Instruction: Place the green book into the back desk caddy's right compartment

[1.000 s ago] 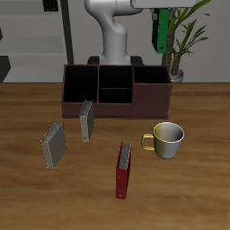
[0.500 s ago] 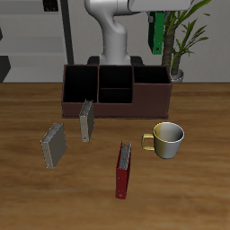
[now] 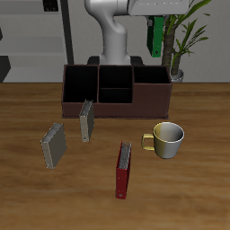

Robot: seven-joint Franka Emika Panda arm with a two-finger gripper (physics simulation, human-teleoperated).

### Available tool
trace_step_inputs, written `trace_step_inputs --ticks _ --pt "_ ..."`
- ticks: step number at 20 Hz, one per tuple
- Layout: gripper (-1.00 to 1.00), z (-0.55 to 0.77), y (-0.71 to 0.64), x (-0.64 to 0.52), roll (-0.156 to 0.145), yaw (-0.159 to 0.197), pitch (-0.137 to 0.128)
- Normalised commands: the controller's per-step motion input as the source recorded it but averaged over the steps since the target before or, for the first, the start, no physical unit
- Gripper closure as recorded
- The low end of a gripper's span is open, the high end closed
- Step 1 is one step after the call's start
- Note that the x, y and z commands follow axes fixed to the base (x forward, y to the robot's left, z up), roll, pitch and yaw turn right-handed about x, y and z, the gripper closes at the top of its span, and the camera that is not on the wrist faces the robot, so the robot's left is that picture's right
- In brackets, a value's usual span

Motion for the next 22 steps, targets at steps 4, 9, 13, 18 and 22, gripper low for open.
trace_step_inputs --ticks 4,9,13,18,22 --pt "1.0 -0.06 0.0 0.01 -0.002 0.004 0.017" --pt "1.0 -0.1 -0.01 0.01 0.003 0.004 0.012" --pt "1.0 -0.16 0.0 0.04 0.007 0.0 0.017" --pt "1.0 -0.27 -0.01 0.09 0.013 -0.015 0.033" --pt "1.0 -0.2 -0.04 0.04 0.004 -0.004 0.017"
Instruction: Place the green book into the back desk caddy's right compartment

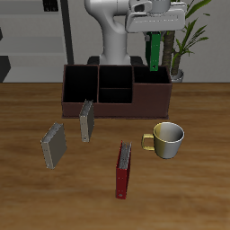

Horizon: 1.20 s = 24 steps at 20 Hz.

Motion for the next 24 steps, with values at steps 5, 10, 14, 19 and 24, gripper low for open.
trace_step_inputs --ticks 5,10,14,19,24 --pt "1.0 -0.13 -0.02 0.0 0.008 -0.012 0.02" --pt "1.0 -0.23 0.06 -0.01 0.028 0.009 0.025" --pt "1.0 -0.28 0.09 -0.05 0.037 0.001 0.046" --pt "1.0 -0.14 0.1 -0.05 0.022 0.021 -0.001" --pt "1.0 -0.13 -0.02 0.01 0.002 0.012 0.012"
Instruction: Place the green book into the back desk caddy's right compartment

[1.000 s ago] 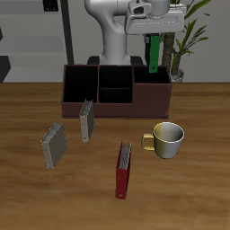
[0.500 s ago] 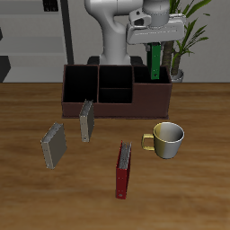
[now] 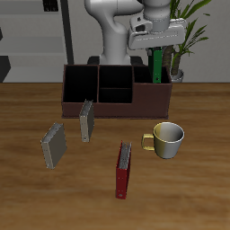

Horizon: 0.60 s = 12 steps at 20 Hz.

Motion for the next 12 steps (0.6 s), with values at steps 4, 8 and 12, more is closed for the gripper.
trace_step_inputs --ticks 4,8,12 --pt "1.0 -0.12 -0.09 0.03 -0.015 0.025 -0.017" --pt "1.0 -0.22 -0.1 0.06 -0.018 -0.007 0.033" --pt "1.0 -0.1 0.0 0.03 0.003 0.004 0.01"
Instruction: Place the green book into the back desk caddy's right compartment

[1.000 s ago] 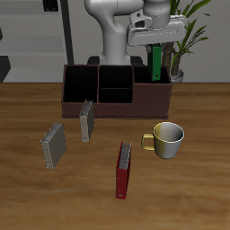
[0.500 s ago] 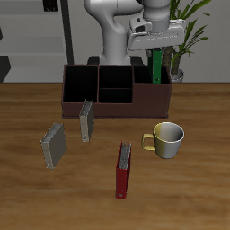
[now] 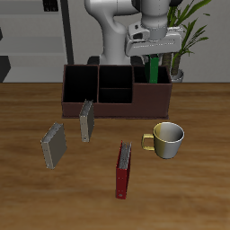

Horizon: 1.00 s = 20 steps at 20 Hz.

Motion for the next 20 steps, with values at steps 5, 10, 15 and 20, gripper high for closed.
trace_step_inputs --ticks 5,10,15,20 --pt "1.0 -0.11 -0.01 0.06 -0.018 0.008 0.004" --pt "-1.0 -0.01 -0.06 0.07 -0.022 -0.032 0.018" --pt "-1.0 -0.06 -0.04 0.06 0.001 -0.001 0.014" --pt "-1.0 -0.01 -0.06 0.01 0.007 -0.012 0.002"
